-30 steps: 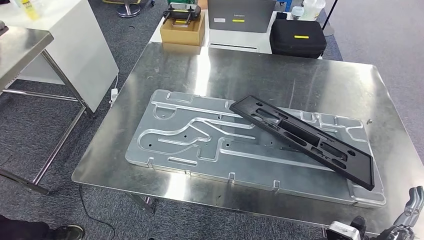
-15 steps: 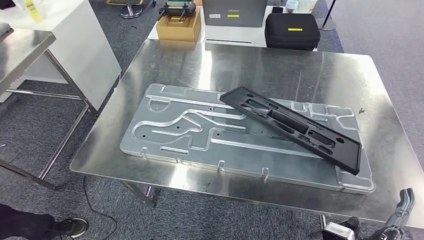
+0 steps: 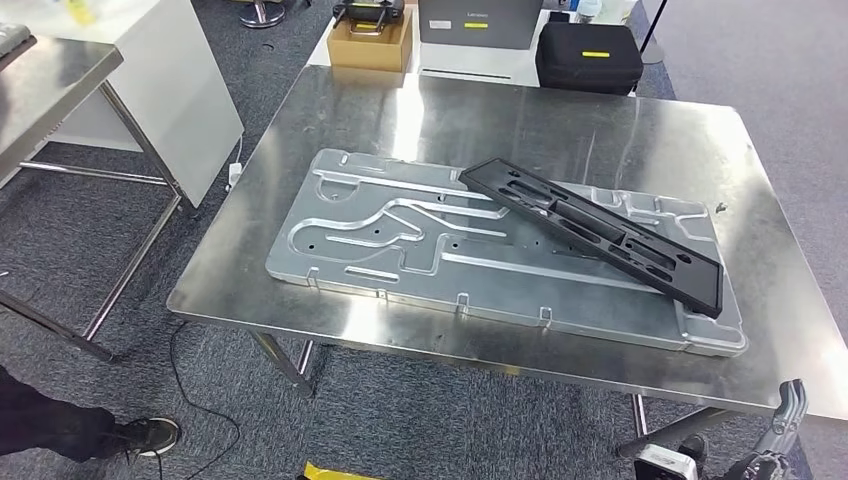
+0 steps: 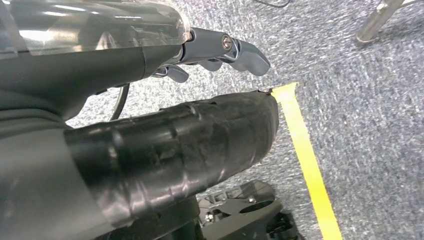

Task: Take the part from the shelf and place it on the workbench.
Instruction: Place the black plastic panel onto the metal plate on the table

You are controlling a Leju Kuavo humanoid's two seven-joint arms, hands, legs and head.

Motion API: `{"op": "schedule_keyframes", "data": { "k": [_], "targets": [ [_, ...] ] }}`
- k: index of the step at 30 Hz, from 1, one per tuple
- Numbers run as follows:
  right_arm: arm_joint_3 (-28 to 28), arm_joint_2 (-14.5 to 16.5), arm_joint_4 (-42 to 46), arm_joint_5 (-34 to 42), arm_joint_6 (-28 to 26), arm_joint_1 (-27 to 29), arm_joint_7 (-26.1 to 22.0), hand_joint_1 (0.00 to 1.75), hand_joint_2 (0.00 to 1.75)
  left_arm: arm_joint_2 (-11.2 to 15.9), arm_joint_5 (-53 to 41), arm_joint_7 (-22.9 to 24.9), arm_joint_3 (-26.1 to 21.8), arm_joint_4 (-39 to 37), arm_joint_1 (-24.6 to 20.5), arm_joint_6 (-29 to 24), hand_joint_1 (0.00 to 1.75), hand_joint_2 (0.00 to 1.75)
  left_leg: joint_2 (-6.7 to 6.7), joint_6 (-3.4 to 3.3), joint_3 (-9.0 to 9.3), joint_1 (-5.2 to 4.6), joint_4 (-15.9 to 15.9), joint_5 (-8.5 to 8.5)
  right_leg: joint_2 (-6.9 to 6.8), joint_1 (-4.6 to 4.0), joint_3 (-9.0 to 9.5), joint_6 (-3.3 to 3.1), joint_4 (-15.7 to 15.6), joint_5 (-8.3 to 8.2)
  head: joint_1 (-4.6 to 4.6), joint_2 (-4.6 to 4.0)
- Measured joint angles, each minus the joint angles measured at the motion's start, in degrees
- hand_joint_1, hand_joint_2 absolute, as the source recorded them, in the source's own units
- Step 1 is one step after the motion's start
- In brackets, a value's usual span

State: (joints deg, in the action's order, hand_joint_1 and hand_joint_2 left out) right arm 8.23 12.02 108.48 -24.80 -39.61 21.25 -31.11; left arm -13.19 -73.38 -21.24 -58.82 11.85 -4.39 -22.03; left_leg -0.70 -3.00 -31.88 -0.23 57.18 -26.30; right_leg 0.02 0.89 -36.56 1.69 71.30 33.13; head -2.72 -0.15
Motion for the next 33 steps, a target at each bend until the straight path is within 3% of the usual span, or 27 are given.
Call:
{"op": "schedule_keyframes", "data": {
  "k": [2, 4, 6, 8, 9, 11, 12, 13, 14, 15, 16, 18, 20, 22, 23, 25, 27, 28, 29, 30, 31, 33],
  "targets": [
    [0.0, 0.0, -0.1, 0.1, 0.0, -0.1, 0.0, 0.0, 0.0, 0.0, 0.0, 0.0, 0.0, 0.0, 0.0, 0.0, 0.0, 0.0, 0.04, 0.33, -1.04, -0.05, 0.8, 0.34, 0.01, -0.08, 5.48, -0.28, -7.6, -1.97, 0.01, 0.0],
    [-0.1, 0.0, -0.2, 0.2, 0.0, -0.3, 0.0, 0.0, 0.0, 0.0, 0.0, 0.0, 0.0, 0.0, 0.0, 0.0, 0.0, 0.0, 0.07, 0.9, -1.59, -0.16, 1.4, 0.7, 0.06, -0.38, 8.2, -0.81, -12.2, -2.4, 0.04, 0.0],
    [-0.1, 0.1, -0.3, 0.3, 0.0, -0.3, 0.0, 0.0, 0.0, 0.0, 0.0, 0.0, 0.0, 0.0, 0.0, 0.0, 0.0, 0.0, 0.1, 1.6, -1.79, -0.2, 1.4, 1.23, 0.06, -0.54, 7.9, -1.51, -12.7, -2.71, 0.06, 0.0],
    [-0.1, 0.2, -0.3, 0.3, 0.0, -0.3, 0.0, 0.0, 0.0, 0.0, 0.0, 0.0, -0.1, 0.0, 0.0, 0.0, 0.0, 0.0, 0.28, 2.27, -2.41, -0.07, 2.4, 0.11, -0.09, -0.35, 7.25, -2.39, -13.1, -3.48, 0.09, 0.0],
    [-0.2, 0.3, -0.3, 0.3, 0.0, -0.3, 0.0, 0.0, 0.0, 0.0, 0.0, 0.0, -0.1, 0.0, 0.0, 0.0, 0.0, 0.0, 0.37, 2.56, -3.09, 0.0, 4.2, -1.71, -0.17, -0.22, 6.77, -2.83, -13.3, -3.96, 0.12, 0.0],
    [-0.3, 0.3, -0.4, 0.3, 0.0, -0.3, 0.0, 0.0, 0.0, 0.0, 0.0, 0.1, -0.1, 0.0, 0.1, 0.0, 0.0, 0.0, 0.45, 3.02, -5.12, 0.24, 10.6, -6.96, -0.28, -0.27, 5.58, -3.31, -13.3, -4.84, 0.21, 0.0],
    [-0.4, 0.3, -0.5, 0.3, 0.0, -0.3, 0.0, 0.0, 0.0, 0.0, 0.0, 0.1, -0.1, 0.0, 0.1, 0.0, 0.0, 0.0, 0.45, 3.14, -5.93, 0.33, 14.0, -8.87, -0.33, -0.34, 4.91, -3.37, -13.2, -5.28, 0.21, 0.0],
    [-0.4, 0.3, -0.5, 0.3, 0.0, -0.3, 0.0, 0.0, 0.0, 0.0, 0.0, 0.1, -0.1, 0.0, 0.1, 0.0, 0.0, 0.0, 0.45, 3.2, -6.14, 0.37, 16.3, -9.65, -0.37, -0.39, 4.23, -3.35, -13.1, -5.73, 0.21, 0.0],
    [-0.4, 0.3, -0.6, 0.3, 0.0, -0.3, 0.1, 0.0, 0.0, 0.0, 0.0, 0.1, -0.1, 0.0, 0.1, 0.0, 0.0, 0.0, 0.45, 3.18, -5.43, 0.38, 16.7, -9.17, -0.4, -0.41, 3.53, -3.3, -12.9, -6.14, 0.22, 0.0],
    [-0.4, 0.3, -0.6, 0.3, 0.0, -0.3, 0.1, 0.0, 0.0, 0.0, 0.0, 0.2, -0.1, 0.0, 0.1, 0.0, 0.0, 0.0, 0.45, 3.08, -3.65, 0.38, 15.0, -7.74, -0.42, -0.42, 2.93, -3.22, -12.7, -6.5, 0.22, 0.0],
    [-0.5, 0.3, -0.7, 0.3, 0.0, -0.3, 0.1, 0.0, 0.0, 0.0, 0.0, 0.2, -0.1, 0.0, 0.0, 0.0, 0.0, 0.0, 0.45, 2.87, -0.96, 0.36, 11.5, -6.08, -0.41, -0.43, 2.44, -3.11, -12.5, -6.82, 0.22, 0.0],
    [-0.5, 0.3, -0.7, 0.3, 0.0, -0.3, 0.2, 0.0, 0.0, 0.0, 0.0, 0.2, -0.1, 0.0, -0.1, 0.0, 0.0, 0.0, 0.47, 2.3, 4.43, 0.16, 3.3, -4.7, -0.39, -0.52, 1.8, -2.71, -12.1, -7.42, 0.21, 0.0],
    [-0.5, 0.3, -0.7, 0.3, 0.0, -0.3, 0.2, 0.0, 0.0, 0.0, 0.0, 0.2, -0.1, 0.0, -0.1, 0.0, 0.0, 0.0, 0.48, 1.83, 6.42, -0.15, -0.6, -5.0, -0.48, -0.51, 1.5, -2.06, -12.1, -8.17, 0.2, 0.0],
    [-0.6, 0.3, -0.7, 0.3, 0.0, -0.4, 0.3, 0.0, 0.0, 0.0, 0.0, 0.2, -0.1, 0.0, -0.1, 0.0, 0.0, 0.0, 0.35, 1.23, 6.12, -0.14, -1.2, -4.24, -0.51, -0.41, 1.41, -1.32, -12.1, -8.76, 0.19, 0.0],
    [-0.6, 0.3, -0.8, 0.3, 0.0, -0.3, 0.3, 0.0, 0.0, 0.0, 0.0, 0.2, -0.1, 0.0, 0.0, 0.0, 0.0, 0.0, 0.23, 0.75, 5.87, -0.03, -1.5, -3.66, -0.44, -0.4, 1.14, -1.01, -11.6, -8.17, 0.18, 0.0],
    [-0.6, 0.3, -0.9, 0.3, 0.0, -0.3, 0.4, 0.0, 0.0, 0.0, 0.0, 0.2, -0.1, 0.0, -0.1, -0.1, 0.0, 0.0, -0.06, -0.15, 4.89, 0.19, -1.9, -2.37, -0.22, -0.37, -0.43, -0.59, -7.5, -4.14, 0.15, 0.0],
    [-0.6, 0.3, -1.1, 0.3, 0.0, -0.3, 0.5, 0.0, 0.0, 0.0, 0.0, 0.2, -0.1, 0.0, -0.1, -0.1, 0.0, 0.0, -0.15, -0.46, 3.4, 0.03, -1.6, -1.45, -0.11, -0.2, -2.56, -0.28, -0.4, 0.81, 0.14, 0.0],
    [-0.6, 0.3, -1.2, 0.3, 0.0, -0.3, 0.5, 0.0, 0.0, 0.0, 0.0, 0.2, -0.1, 0.0, -0.1, -0.1, 0.0, 0.0, -0.18, -0.4, 2.64, -0.04, -1.3, -1.03, -0.11, -0.1, -2.96, -0.14, 2.3, 1.81, 0.14, 0.0],
    [-0.6, 0.3, -1.3, 0.3, 0.0, -0.3, 0.6, 0.0, 0.0, 0.0, -0.1, 0.2, -0.1, 0.0, 0.0, -0.1, 0.0, 0.0, -0.21, -0.32, 1.87, -0.07, -1.0, -0.66, -0.12, -0.01, -2.46, -0.03, 3.1, 1.56, 0.14, 0.0],
    [-0.6, 0.3, -1.4, 0.3, 0.0, -0.3, 0.6, 0.0, 0.0, 0.0, -0.1, 0.2, -0.1, 0.0, 0.0, -0.2, 0.0, 0.0, -0.22, -0.21, 1.11, -0.07, -0.5, -0.36, -0.13, 0.09, -0.99, 0.04, 1.9, 0.4, 0.14, 0.0],
    [-0.6, 0.3, -1.4, 0.3, 0.0, -0.4, 0.7, 0.0, 0.0, 0.0, -0.1, 0.2, -0.1, 0.0, 0.0, -0.2, 0.0, 0.0, -0.2, -0.08, 0.36, -0.06, 0.0, -0.11, -0.14, 0.21, 1.51, 0.07, -1.3, -1.16, 0.14, 0.0],
    [-0.6, 0.3, -1.4, 0.3, 0.0, -0.5, 0.7, 0.0, 0.0, 0.0, -0.1, 0.2, -0.1, 0.0, 0.0, -0.3, 0.0, 0.0, -0.12, 0.34, -0.94, -0.16, 1.0, 0.24, -0.1, 0.21, 6.51, -0.16, -8.8, -2.33, 0.16, 0.0]
  ]
}}
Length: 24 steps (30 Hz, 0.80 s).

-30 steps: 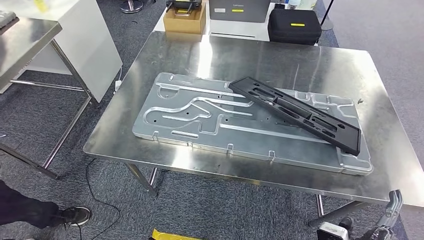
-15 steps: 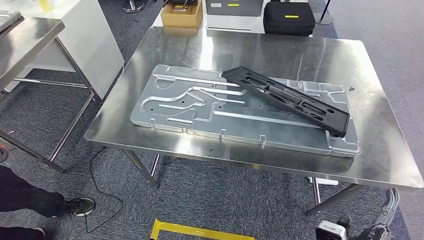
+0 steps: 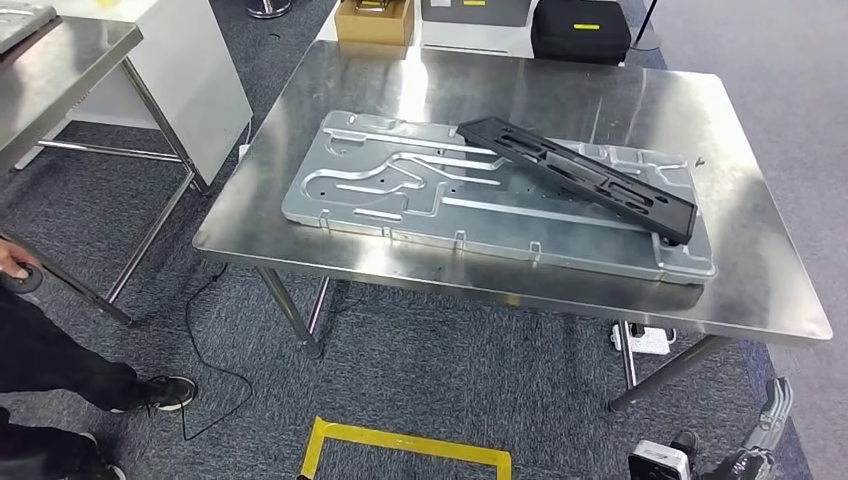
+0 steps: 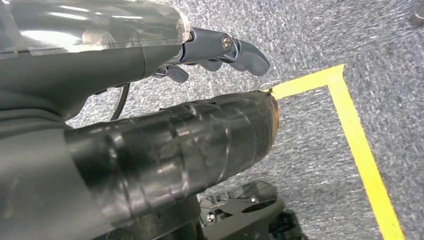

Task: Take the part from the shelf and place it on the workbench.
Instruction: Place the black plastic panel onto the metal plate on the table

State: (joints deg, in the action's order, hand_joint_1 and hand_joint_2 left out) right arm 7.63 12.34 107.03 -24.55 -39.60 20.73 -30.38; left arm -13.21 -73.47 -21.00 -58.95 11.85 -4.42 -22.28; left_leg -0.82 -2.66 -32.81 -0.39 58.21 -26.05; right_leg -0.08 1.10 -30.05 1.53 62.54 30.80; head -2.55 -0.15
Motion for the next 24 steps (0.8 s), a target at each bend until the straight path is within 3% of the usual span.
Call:
{"op": "schedule_keyframes", "data": {
  "k": [2, 4, 5, 7, 9, 10, 11, 12, 13, 14, 16, 17, 19, 20, 21, 22, 24],
  "targets": [
    [0.0, 0.0, 0.0, 0.0, 0.0, -0.1, 0.1, 0.0, 0.0, 0.0, 0.0, 0.0, 0.0, 0.0, 0.0, -0.1, 0.0, 0.0, 0.05, 0.65, -0.68, -0.1, 0.6, 0.46, 0.07, -0.3, 1.7, -0.57, -3.5, 0.28, 0.02, 0.0],
    [-0.1, 0.0, -0.1, 0.0, 0.0, -0.2, 0.1, 0.0, 0.0, 0.0, -0.1, 0.0, 0.0, 0.0, 0.0, -0.1, 0.0, 0.0, 0.1, 1.42, -1.04, -0.03, 0.8, 0.92, 0.02, -0.4, 1.04, -1.42, -3.8, -0.4, 0.01, 0.0],
    [-0.1, 0.0, -0.1, 0.0, 0.0, -0.3, 0.1, 0.0, 0.0, 0.0, -0.1, 0.0, 0.0, 0.0, 0.0, -0.1, 0.0, 0.0, 0.18, 1.81, -1.42, 0.07, 1.2, 0.33, -0.06, -0.34, 0.59, -1.92, -3.9, -0.9, 0.02, 0.0],
    [-0.3, 0.0, -0.2, 0.0, 0.0, -0.4, 0.1, 0.0, 0.0, 0.0, -0.1, 0.0, 0.0, 0.0, 0.1, -0.1, 0.0, 0.0, 0.32, 2.46, -2.75, 0.29, 4.6, -3.7, -0.24, -0.22, -0.74, -2.82, -4.1, -2.13, 0.05, 0.0],
    [-0.5, 0.0, -0.3, 0.0, 0.0, -0.4, 0.2, 0.0, 0.0, 0.0, -0.1, 0.0, 0.0, 0.0, 0.1, -0.1, 0.0, 0.0, 0.36, 2.78, -4.4, 0.44, 11.1, -9.18, -0.28, -0.38, -2.44, -3.13, -4.1, -3.36, 0.07, 0.0],
    [-0.5, 0.0, -0.4, 0.0, 0.0, -0.4, 0.2, 0.0, 0.0, 0.0, -0.1, 0.0, 0.0, 0.0, 0.1, -0.1, 0.0, 0.0, 0.36, 2.83, -4.78, 0.48, 14.0, -10.59, -0.29, -0.46, -3.33, -3.11, -4.0, -3.99, 0.08, 0.0],
    [-0.5, 0.0, -0.5, 0.0, 0.0, -0.4, 0.2, 0.0, 0.0, 0.0, -0.1, -0.1, 0.0, 0.0, 0.1, -0.1, 0.0, 0.0, 0.36, 2.81, -4.52, 0.49, 15.7, -10.65, -0.32, -0.52, -4.26, -3.07, -3.9, -4.63, 0.08, 0.0],
    [-0.5, 0.0, -0.6, 0.0, 0.0, -0.5, 0.2, 0.0, 0.0, 0.0, -0.1, -0.1, 0.0, 0.0, 0.1, -0.1, 0.0, 0.0, 0.36, 2.74, -3.28, 0.49, 15.5, -9.41, -0.34, -0.54, -5.14, -3.0, -3.7, -5.26, 0.08, 0.0],
    [-0.6, 0.0, -0.6, 0.0, 0.0, -0.5, 0.2, 0.0, 0.0, 0.0, -0.1, -0.1, 0.0, 0.0, 0.0, -0.1, 0.0, 0.0, 0.37, 2.6, -1.05, 0.48, 13.3, -7.55, -0.35, -0.56, -5.95, -2.89, -3.6, -5.87, 0.08, 0.0],
    [-0.6, 0.0, -0.7, 0.0, 0.0, -0.5, 0.2, 0.0, 0.0, 0.0, -0.1, -0.1, 0.0, 0.0, 0.0, -0.1, 0.0, 0.0, 0.39, 2.37, 2.01, 0.46, 9.4, -6.12, -0.35, -0.55, -6.63, -2.75, -3.5, -6.45, 0.09, 0.0],
    [-0.7, 0.0, -0.7, 0.0, 0.0, -0.5, 0.2, 0.0, 0.0, 0.1, -0.1, -0.1, 0.0, 0.0, -0.2, -0.1, 0.0, 0.0, 0.43, 1.82, 7.71, 0.23, 0.9, -5.85, -0.35, -0.63, -7.37, -2.26, -3.3, -7.52, 0.07, 0.0],
    [-0.7, 0.0, -0.7, 0.0, 0.0, -0.6, 0.2, 0.0, 0.0, 0.1, -0.1, -0.1, 0.0, 0.0, -0.2, -0.1, 0.0, 0.0, 0.45, 1.49, 9.18, 0.07, -1.7, -6.37, -0.39, -0.62, -7.44, -1.95, -3.4, -8.05, 0.08, 0.0],
    [-0.8, 0.0, -0.7, 0.0, 0.0, -0.6, 0.2, 0.0, 0.0, 0.1, -0.1, -0.1, 0.0, 0.0, -0.2, -0.1, 0.0, 0.0, 0.41, 0.71, 9.32, -0.06, -3.2, -6.05, -0.45, -0.6, -7.39, -1.23, -3.9, -9.18, 0.08, 0.0],
    [-0.8, 0.0, -0.8, 0.1, 0.0, -0.6, 0.2, 0.0, 0.0, 0.1, -0.1, -0.1, 0.0, 0.0, -0.2, -0.1, 0.0, 0.0, 0.29, 0.23, 8.93, -0.02, -3.4, -5.35, -0.39, -0.56, -7.61, -0.9, -3.8, -9.08, 0.11, 0.0],
    [-0.9, 0.0, -0.8, 0.1, 0.0, -0.6, 0.2, 0.0, 0.0, 0.1, -0.1, -0.1, 0.0, 0.0, -0.2, -0.1, 0.0, 0.0, 0.16, -0.3, 8.37, 0.05, -3.6, -4.57, -0.28, -0.56, -7.99, -0.65, -3.2, -7.91, 0.07, 0.0],
    [-0.9, 0.0, -0.8, 0.1, -0.1, -0.6, 0.2, 0.0, 0.0, 0.1, -0.1, -0.1, 0.0, 0.0, -0.2, -0.1, 0.0, 0.0, 0.02, -0.76, 7.65, 0.13, -3.8, -3.72, -0.16, -0.54, -8.58, -0.43, -1.5, -5.6, 0.02, 0.0],
    [-0.9, 0.0, -0.9, 0.1, -0.1, -0.6, 0.2, 0.0, 0.0, 0.1, -0.1, -0.1, 0.0, 0.0, -0.2, 0.0, 0.0, 0.0, -0.15, -1.29, 5.94, -0.02, -3.6, -2.46, -0.04, -0.37, -9.88, -0.12, 4.9, 0.47, -0.02, 0.0]
  ]
}}
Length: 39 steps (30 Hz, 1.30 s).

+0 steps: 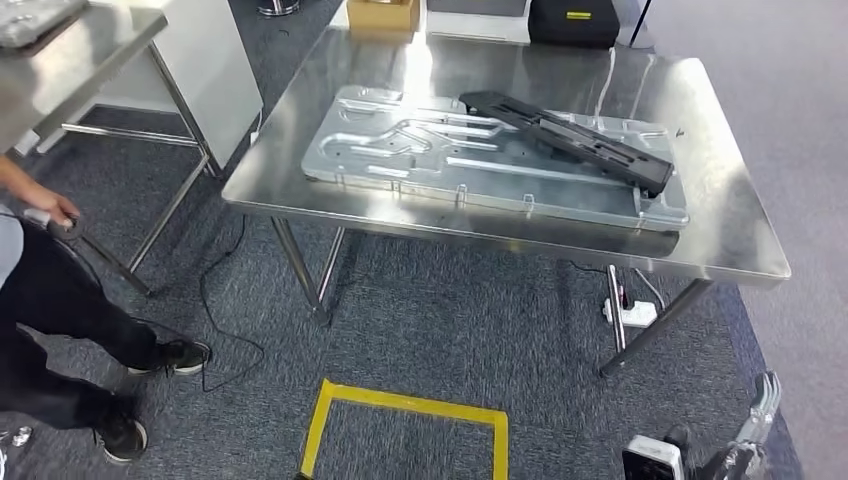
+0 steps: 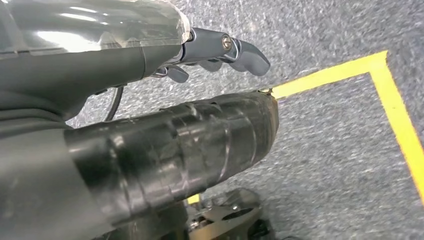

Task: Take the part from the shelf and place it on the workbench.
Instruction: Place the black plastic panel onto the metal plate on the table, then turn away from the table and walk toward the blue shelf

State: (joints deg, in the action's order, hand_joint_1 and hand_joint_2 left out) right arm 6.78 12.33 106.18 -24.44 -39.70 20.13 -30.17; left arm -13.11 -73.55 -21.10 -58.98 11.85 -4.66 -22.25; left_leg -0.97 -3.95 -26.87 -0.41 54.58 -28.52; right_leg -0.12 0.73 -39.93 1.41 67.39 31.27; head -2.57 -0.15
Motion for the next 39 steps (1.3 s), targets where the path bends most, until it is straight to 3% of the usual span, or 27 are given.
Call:
{"op": "schedule_keyframes", "data": {
  "k": [1, 2, 3, 4, 5, 6, 8, 9, 11, 12, 14, 16, 17, 18, 19, 21, 23, 24, 26, 28, 31, 32, 33, 34, 36, 38, 39],
  "targets": [
    [0.0, 0.0, 0.0, 0.0, 0.0, 0.0, 0.0, 0.0, 0.0, 0.0, 0.0, 0.0, 0.0, 0.0, 0.0, 0.1, 0.0, 0.0, -0.06, -0.06, -0.93, -0.07, 0.2, 0.59, 0.01, 0.05, -0.45, 0.18, 3.6, 1.8, 0.01, 0.0],
    [0.0, 0.0, -0.1, 0.0, 0.0, 0.0, 0.0, 0.0, 0.0, 0.0, 0.0, 0.0, 0.0, 0.0, 0.0, 0.1, 0.0, 0.0, -0.1, -0.03, -1.88, -0.1, 0.5, 1.13, 0.01, 0.09, -0.41, 0.33, 6.2, 2.11, 0.01, 0.0],
    [0.0, 0.0, -0.1, 0.0, 0.0, 0.0, 0.0, 0.0, 0.0, 0.0, 0.0, 0.0, 0.0, 0.0, 0.1, 0.1, 0.0, 0.0, -0.13, 0.06, -2.91, -0.11, 0.9, 1.64, 0.0, 0.17, 0.37, 0.44, 7.1, 1.18, 0.01, 0.0],
    [0.0, 0.0, -0.1, 0.0, 0.0, 0.0, 0.0, 0.0, 0.0, 0.0, 0.0, 0.0, 0.0, 0.0, 0.1, 0.1, 0.0, 0.0, -0.13, 0.19, -3.91, -0.11, 1.3, 2.08, 0.0, 0.28, 2.08, 0.49, 6.1, -0.4, 0.02, 0.0],
    [0.0, 0.0, -0.1, 0.0, -0.1, 0.0, 0.0, 0.0, 0.0, 0.0, 0.0, 0.0, 0.0, 0.0, 0.1, 0.1, 0.0, 0.0, -0.11, 0.37, -4.81, -0.11, 1.9, 2.45, -0.01, 0.41, 4.77, 0.46, 3.2, -1.7, 0.03, 0.0],
    [0.0, 0.0, -0.1, 0.1, -0.1, -0.1, -0.1, 0.0, 0.0, 0.0, 0.0, 0.0, 0.0, 0.0, 0.1, 0.1, 0.0, 0.0, -0.08, 0.57, -5.67, -0.19, 2.5, 2.71, 0.0, 0.4, 7.99, 0.34, -1.0, -1.91, 0.02, 0.0],
    [0.0, 0.0, -0.1, 0.1, -0.1, -0.2, -0.3, 0.0, 0.0, 0.0, 0.0, -0.1, 0.0, 0.0, 0.1, 0.1, 0.0, 0.0, -0.02, 1.16, -6.8, -0.32, 3.5, 3.21, 0.05, 0.19, 12.59, -0.13, -8.0, -0.51, 0.06, 0.0],
    [0.0, 0.0, -0.1, 0.2, -0.1, -0.2, -0.4, 0.0, 0.0, 0.0, 0.0, -0.1, 0.0, 0.0, 0.1, 0.1, 0.0, 0.0, -0.02, 1.5, -7.16, -0.34, 3.8, 3.54, 0.08, 0.0, 13.36, -0.42, -9.7, 0.21, 0.08, 0.0],
    [0.0, 0.1, -0.1, 0.3, -0.1, -0.2, -0.7, 0.0, 0.0, 0.0, 0.0, -0.1, 0.0, 0.0, 0.1, 0.1, 0.0, 0.0, 0.12, 2.24, -7.7, -0.2, 4.2, 3.96, 0.02, 0.05, 12.79, -1.21, -10.2, -0.21, 0.09, 0.0],
    [0.0, 0.1, -0.1, 0.4, -0.1, -0.2, -0.8, 0.0, 0.0, 0.0, 0.0, -0.1, 0.0, 0.0, 0.1, 0.0, 0.0, 0.0, 0.28, 2.61, -8.13, -0.11, 4.8, 3.14, -0.06, 0.14, 12.32, -1.73, -10.4, -0.74, 0.12, 0.0],
    [-0.1, 0.2, -0.1, 0.6, -0.1, -0.2, -1.1, 0.0, 0.0, 0.0, 0.0, -0.1, -0.1, 0.0, 0.3, 0.0, 0.0, 0.0, 0.6, 3.3, -9.63, 0.15, 9.0, -1.4, -0.27, 0.29, 11.02, -2.53, -10.6, -1.97, 0.16, 0.0],
    [-0.1, 0.3, -0.1, 0.9, -0.1, -0.2, -1.3, 0.0, 0.0, 0.0, 0.0, -0.1, -0.1, 0.0, 0.4, 0.0, 0.0, 0.0, 0.63, 3.82, -11.34, 0.41, 16.0, -6.37, -0.33, 0.18, 9.43, -2.73, -10.5, -3.15, 0.19, 0.0],
    [-0.1, 0.3, -0.1, 1.0, -0.1, -0.2, -1.5, 0.0, 0.0, 0.0, 0.0, -0.1, -0.1, 0.0, 0.4, 0.0, 0.0, 0.0, 0.63, 3.98, -11.61, 0.53, 18.7, -7.19, -0.37, 0.13, 8.6, -2.67, -10.3, -3.72, 0.19, 0.0],
    [-0.1, 0.3, -0.1, 1.2, -0.1, -0.2, -1.6, 0.0, 0.0, 0.0, 0.0, -0.1, -0.1, 0.0, 0.4, 0.0, 0.0, 0.0, 0.63, 4.07, -11.03, 0.63, 19.7, -6.6, -0.4, 0.11, 7.8, -2.57, -10.2, -4.26, 0.19, 0.0],
    [-0.1, 0.3, -0.1, 1.3, -0.1, -0.2, -1.8, 0.0, 0.0, 0.1, 0.0, -0.1, -0.1, 0.0, 0.4, 0.0, 0.0, 0.0, 0.62, 4.1, -9.47, 0.7, 18.6, -5.05, -0.42, 0.13, 7.03, -2.44, -10.0, -4.74, 0.19, 0.0],
    [-0.1, 0.3, 0.0, 1.5, -0.1, -0.2, -2.2, 0.0, 0.0, 0.1, 0.0, -0.2, -0.1, 0.0, 0.3, 0.0, 0.0, 0.0, 0.67, 3.98, -3.92, 0.77, 11.4, -2.3, -0.41, 0.14, 5.75, -2.04, -9.4, -5.56, 0.2, 0.0],
    [-0.1, 0.4, 0.2, 1.8, -0.1, -0.2, -2.6, 0.0, 0.0, 0.1, 0.0, -0.2, 0.0, 0.0, 0.2, 0.0, 0.0, 0.0, 0.81, 3.46, 0.73, 0.6, 4.0, -2.56, -0.41, 0.05, 4.92, -1.42, -8.9, -6.28, 0.17, 0.0],
    [-0.1, 0.4, 0.3, 2.0, -0.1, -0.2, -2.8, 0.0, 0.0, 0.1, 0.0, -0.2, 0.0, 0.0, 0.1, 0.0, 0.0, 0.0, 0.88, 3.14, 1.6, 0.45, 2.2, -3.16, -0.44, 0.01, 4.71, -1.07, -8.8, -6.66, 0.15, 0.0],
    [-0.1, 0.5, 0.5, 2.2, -0.1, -0.2, -3.1, 0.0, 0.0, 0.1, 0.0, -0.2, 0.0, 0.0, 0.2, 0.0, 0.0, 0.0, 0.82, 2.19, 1.35, 0.41, 1.4, -2.9, -0.47, 0.05, 4.48, -0.35, -8.8, -7.35, 0.14, 0.0],
    [-0.1, 0.5, 0.7, 2.5, -0.1, -0.1, -3.2, 0.0, 0.0, 0.1, 0.0, -0.2, -0.1, 0.0, 0.2, 0.0, 0.0, 0.0, 0.54, 1.05, 0.49, 0.52, 1.1, -1.76, -0.28, 0.14, 3.74, 0.19, -7.1, -5.29, 0.11, 0.0],
    [-0.1, 0.5, 0.8, 2.9, -0.1, 0.0, -3.5, 0.0, 0.0, 0.1, 0.0, -0.2, -0.1, 0.0, 0.2, 0.1, 0.0, 0.0, 0.16, 0.12, -1.57, 0.26, 1.1, -0.07, -0.11, 0.24, 1.07, 0.64, 2.2, 2.5, 0.04, 0.0],
    [-0.1, 0.5, 0.8, 3.0, -0.1, 0.0, -3.6, 0.0, 0.0, 0.1, 0.0, -0.2, -0.1, 0.0, 0.2, 0.1, 0.0, 0.0, 0.07, 0.08, -2.36, 0.12, 1.3, 0.47, -0.11, 0.23, 0.6, 0.74, 5.3, 3.64, 0.05, 0.0],
    [-0.1, 0.5, 0.8, 3.0, -0.1, 0.1, -3.7, 0.0, 0.0, 0.1, 0.0, -0.2, -0.1, 0.0, 0.2, 0.1, 0.0, 0.0, 0.0, 0.09, -3.16, 0.01, 1.5, 0.97, -0.11, 0.21, 0.85, 0.75, 6.9, 3.48, 0.06, 0.0],
    [-0.1, 0.5, 0.8, 3.0, -0.1, 0.1, -3.7, 0.0, 0.0, 0.1, 0.0, -0.2, -0.1, 0.0, 0.2, 0.1, 0.0, 0.0, -0.03, 0.13, -3.98, -0.06, 1.8, 1.42, -0.11, 0.19, 2.11, 0.67, 6.3, 2.23, 0.06, 0.0],
    [-0.1, 0.5, 0.9, 3.0, -0.1, 0.1, -3.8, 0.0, 0.0, 0.1, 0.0, -0.2, -0.1, 0.0, 0.2, 0.1, 0.0, 0.0, -0.01, 0.34, -5.43, -0.11, 2.6, 2.08, -0.11, 0.09, 7.29, 0.22, 0.0, -0.38, 0.07, 0.0],
    [-0.1, 0.5, 1.0, 3.0, -0.1, 0.1, -3.8, 0.0, 0.0, 0.1, 0.0, -0.2, -0.1, 0.0, 0.2, 0.1, 0.0, 0.0, 0.03, 0.79, -6.46, -0.24, 3.4, 2.57, -0.08, -0.25, 12.23, -0.34, -7.6, -0.41, 0.09, 0.0],
    [-0.1, 0.5, 1.0, 3.0, -0.1, 0.1, -3.9, 0.0, 0.0, 0.0, 0.0, -0.2, -0.1, 0.0, 0.2, 0.1, 0.0, 0.0, 0.04, 1.09, -6.75, -0.27, 3.7, 2.86, -0.06, -0.43, 13.38, -0.62, -9.6, 0.02, 0.1, 0.0]
  ]
}}
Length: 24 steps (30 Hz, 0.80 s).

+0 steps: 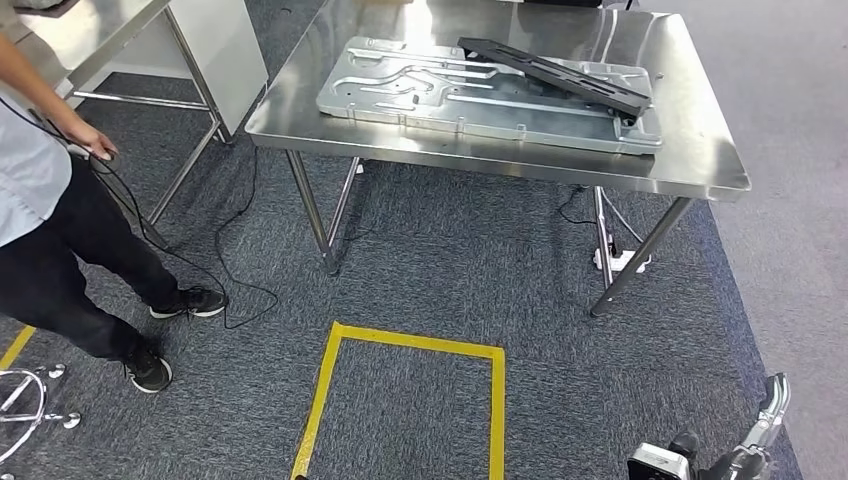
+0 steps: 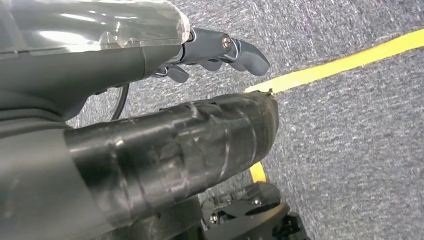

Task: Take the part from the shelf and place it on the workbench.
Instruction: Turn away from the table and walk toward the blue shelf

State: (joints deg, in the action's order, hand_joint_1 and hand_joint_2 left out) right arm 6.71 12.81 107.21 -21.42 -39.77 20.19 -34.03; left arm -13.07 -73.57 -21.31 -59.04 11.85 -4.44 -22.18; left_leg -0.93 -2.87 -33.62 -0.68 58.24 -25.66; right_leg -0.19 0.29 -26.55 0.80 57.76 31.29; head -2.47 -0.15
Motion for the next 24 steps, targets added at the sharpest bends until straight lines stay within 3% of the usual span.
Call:
{"op": "schedule_keyframes", "data": {
  "k": [3, 5, 7, 8, 9, 10, 12, 14, 16, 18, 19, 21, 23, 24],
  "targets": [
    [0.0, 0.0, 0.0, -0.1, 0.4, 0.0, 0.4, 0.0, 0.0, 0.0, 0.0, 0.0, 0.0, 0.0, 0.1, 0.0, 0.0, 0.0, 0.15, 1.05, -0.62, 0.04, 0.3, 0.29, -0.08, 0.03, -0.52, -1.0, -1.0, -0.75, 0.0, 0.0],
    [0.0, 0.0, -0.4, -0.1, 1.4, -0.2, 1.5, 0.0, 0.0, 0.0, 0.0, 0.0, 0.0, 0.0, 0.1, 0.0, 0.0, 0.0, 0.42, 1.72, -1.91, 0.21, 3.3, -3.13, -0.28, 0.37, -1.69, -1.81, -1.4, -1.96, 0.06, 0.0],
    [0.4, 0.0, -1.8, 0.3, 3.2, -0.6, 2.7, 0.0, 0.0, 0.0, 0.0, 0.0, 0.0, 0.0, 0.1, 0.0, 0.0, 0.0, 0.53, 2.24, -3.85, 0.58, 10.0, -8.44, -0.39, 0.36, -3.19, -2.18, -1.4, -3.1, 0.13, 0.0],
    [1.0, 0.0, -3.3, 0.7, 4.3, -1.1, 3.2, 0.0, 0.0, 0.0, 0.0, 0.0, 0.0, 0.0, 0.2, 0.0, 0.0, 0.0, 0.53, 2.45, -4.48, 0.72, 13.2, -9.93, -0.41, 0.35, -4.0, -2.18, -1.3, -3.67, 0.14, 0.0],
    [2.1, 0.0, -5.3, 1.3, 5.7, -1.7, 3.5, 0.0, 0.0, 0.0, 0.0, 0.0, 0.0, 0.0, 0.1, 0.0, 0.0, 0.0, 0.53, 2.62, -4.47, 0.84, 15.1, -10.11, -0.43, 0.37, -4.83, -2.1, -1.1, -4.22, 0.14, 0.0],
    [3.6, 0.1, -7.9, 1.7, 7.1, -2.6, 3.5, 0.0, 0.0, 0.0, 0.0, 0.0, 0.0, 0.0, 0.1, 0.1, 0.0, 0.0, 0.52, 2.74, -3.5, 0.96, 15.0, -9.09, -0.44, 0.41, -5.66, -1.96, -0.9, -4.7, 0.15, 0.0],
    [7.9, 0.4, -14.7, 2.1, 9.8, -4.9, 2.6, 0.0, 0.0, 0.0, 0.1, 0.1, 0.0, 0.0, 0.1, 0.1, 0.0, 0.0, 0.55, 2.85, 1.43, 1.21, 9.0, -5.93, -0.42, 0.51, -7.06, -1.52, -0.4, -5.53, 0.16, 0.0],
    [12.9, 0.7, -22.5, 1.7, 11.4, -7.6, 0.8, 0.0, 0.0, 0.0, 0.1, 0.2, 0.0, 0.0, 0.0, 0.1, 0.0, 0.0, 0.74, 2.62, 6.82, 1.18, 0.9, -5.18, -0.42, 0.44, -8.0, -0.89, 0.3, -6.21, 0.14, 0.0],
    [18.3, 0.8, -31.7, 1.1, 12.1, -10.5, -1.0, 0.0, 0.0, 0.0, 0.1, 0.3, 0.0, 0.0, 0.0, 0.1, 0.0, 0.0, 0.93, 2.07, 8.42, 0.92, -2.4, -5.79, -0.49, 0.35, -8.37, -0.14, 0.5, -6.94, 0.1, 0.0],
    [23.9, 0.4, -42.0, 0.1, 11.8, -13.5, -2.6, 0.0, 0.0, 0.0, 0.1, 0.4, 0.0, 0.0, 0.1, 0.0, 0.0, 0.0, 0.84, 1.11, 7.84, 0.94, -2.7, -5.17, -0.46, 0.46, -8.56, 0.64, 0.5, -7.21, 0.07, 0.0],
    [26.6, -0.1, -47.2, -0.3, 11.3, -14.7, -2.9, 0.0, 0.0, 0.0, 0.1, 0.4, 0.0, 0.0, 0.1, 0.0, 0.0, 0.0, 0.73, 0.5, 7.48, 0.98, -2.8, -4.74, -0.37, 0.53, -8.95, 0.94, 1.2, -6.29, 0.05, 0.0],
    [31.4, -1.1, -57.3, -1.2, 10.1, -16.8, -2.4, 0.0, 0.0, 0.0, 0.0, 0.4, -0.1, 0.0, 0.0, 0.0, 0.0, 0.0, 0.51, -0.51, 6.48, 0.99, -3.0, -3.86, -0.14, 0.68, -10.73, 1.3, 5.9, -1.91, 0.03, 0.0],
    [35.4, -1.8, -66.1, -1.9, 8.4, -18.3, -0.1, 0.0, 0.0, 0.0, 0.0, 0.3, -0.1, 0.0, 0.1, 0.0, 0.0, 0.0, 0.44, -0.84, 5.31, 0.8, -2.9, -3.11, -0.03, 0.74, -13.11, 1.56, 13.3, 2.42, 0.02, 0.0],
    [37.0, -2.0, -69.8, -2.2, 7.7, -18.9, 1.2, 0.0, 0.0, 0.0, 0.0, 0.3, -0.1, 0.0, 0.1, 0.0, 0.0, 0.0, 0.38, -0.8, 4.79, 0.73, -2.8, -2.75, -0.01, 0.78, -13.62, 1.66, 15.9, 2.98, 0.02, 0.0]
  ]
}}
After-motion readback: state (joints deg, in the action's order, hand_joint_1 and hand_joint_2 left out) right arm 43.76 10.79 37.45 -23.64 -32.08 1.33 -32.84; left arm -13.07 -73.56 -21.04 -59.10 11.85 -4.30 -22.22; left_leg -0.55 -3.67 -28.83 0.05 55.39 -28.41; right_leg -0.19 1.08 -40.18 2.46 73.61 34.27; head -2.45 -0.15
